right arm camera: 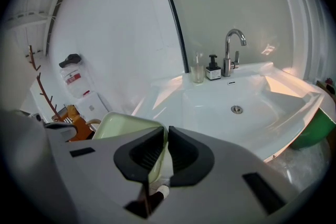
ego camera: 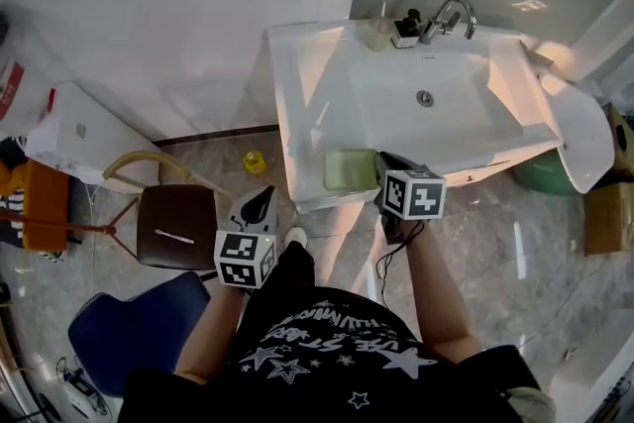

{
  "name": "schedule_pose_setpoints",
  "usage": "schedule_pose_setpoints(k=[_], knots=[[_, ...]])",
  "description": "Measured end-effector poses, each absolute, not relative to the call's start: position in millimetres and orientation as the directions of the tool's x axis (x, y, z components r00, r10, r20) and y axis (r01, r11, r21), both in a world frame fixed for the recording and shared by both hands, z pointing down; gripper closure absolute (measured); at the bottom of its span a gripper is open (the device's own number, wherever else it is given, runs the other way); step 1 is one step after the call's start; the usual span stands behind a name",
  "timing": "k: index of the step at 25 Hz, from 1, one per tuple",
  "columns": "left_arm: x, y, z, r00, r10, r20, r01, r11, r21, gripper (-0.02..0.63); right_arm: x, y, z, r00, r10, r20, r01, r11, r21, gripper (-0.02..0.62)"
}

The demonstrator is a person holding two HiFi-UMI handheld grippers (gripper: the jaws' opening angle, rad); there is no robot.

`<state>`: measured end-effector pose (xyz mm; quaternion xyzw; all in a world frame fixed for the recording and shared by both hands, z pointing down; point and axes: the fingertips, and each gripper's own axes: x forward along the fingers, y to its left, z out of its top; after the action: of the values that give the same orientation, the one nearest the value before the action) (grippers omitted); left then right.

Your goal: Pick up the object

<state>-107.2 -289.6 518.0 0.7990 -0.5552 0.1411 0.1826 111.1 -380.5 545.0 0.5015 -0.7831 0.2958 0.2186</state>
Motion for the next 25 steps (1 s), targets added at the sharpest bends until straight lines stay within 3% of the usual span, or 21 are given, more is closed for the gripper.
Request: schedule_pose_setpoints(k=[16,25], knots=[[-58.9,-116.8,504.1,0.309,-0.838,0.45,-0.95,-0.293,0.108,0.591,153.7,-197.7,551.4,-0.462,-0.633,0.621,-0.887,0.317,-0.337,0.558],[-63.1,-65.5,511.2,0.302,-0.826,0.476,-0.951,-0.298,0.087,0.591,153.0,-149.5,564.4,-0.468,-0.636,0.613,-0.881,0.286,-0.376,0.557]])
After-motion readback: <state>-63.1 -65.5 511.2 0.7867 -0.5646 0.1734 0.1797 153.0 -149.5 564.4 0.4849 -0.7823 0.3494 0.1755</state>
